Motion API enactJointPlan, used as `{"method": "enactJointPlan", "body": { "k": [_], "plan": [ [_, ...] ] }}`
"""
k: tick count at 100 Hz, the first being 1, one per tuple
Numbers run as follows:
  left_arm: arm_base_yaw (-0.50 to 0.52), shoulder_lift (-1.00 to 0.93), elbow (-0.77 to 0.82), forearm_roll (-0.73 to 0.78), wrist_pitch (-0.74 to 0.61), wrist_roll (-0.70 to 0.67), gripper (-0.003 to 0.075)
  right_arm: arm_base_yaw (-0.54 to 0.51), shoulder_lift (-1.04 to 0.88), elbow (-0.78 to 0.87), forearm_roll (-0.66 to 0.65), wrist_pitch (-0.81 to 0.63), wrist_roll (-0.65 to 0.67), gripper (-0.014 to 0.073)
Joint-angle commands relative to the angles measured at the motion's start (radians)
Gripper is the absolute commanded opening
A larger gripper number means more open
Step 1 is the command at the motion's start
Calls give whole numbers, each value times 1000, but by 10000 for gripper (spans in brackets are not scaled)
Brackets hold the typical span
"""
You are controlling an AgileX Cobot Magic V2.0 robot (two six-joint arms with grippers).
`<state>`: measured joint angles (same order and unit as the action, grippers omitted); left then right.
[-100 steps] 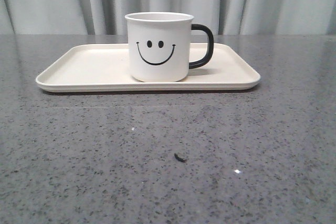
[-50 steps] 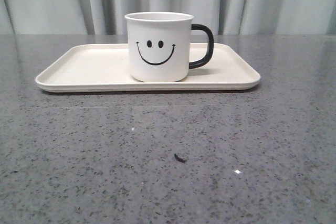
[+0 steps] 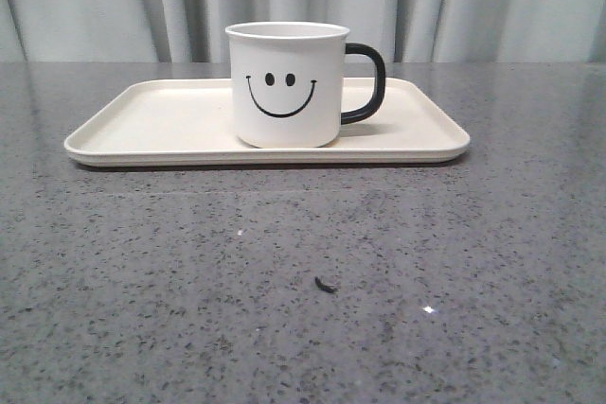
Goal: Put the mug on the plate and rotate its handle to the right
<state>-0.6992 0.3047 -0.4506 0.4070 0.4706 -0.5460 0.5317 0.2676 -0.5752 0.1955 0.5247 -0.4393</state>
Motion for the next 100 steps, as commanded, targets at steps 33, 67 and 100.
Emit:
{"method": "enactJointPlan", "body": {
  "k": [33,67,100],
  "plan": [
    [15,5,-21,-39,-70,50,-19,-1,9,-23,12,-84,3,-62],
    [338,-59,87,-274,-342,465,-19,-1,9,-23,12,-83,3,-62],
    [600,-243,317,-394,-448,555,-19,-1,9,-23,12,-83,3,-62]
  ]
}}
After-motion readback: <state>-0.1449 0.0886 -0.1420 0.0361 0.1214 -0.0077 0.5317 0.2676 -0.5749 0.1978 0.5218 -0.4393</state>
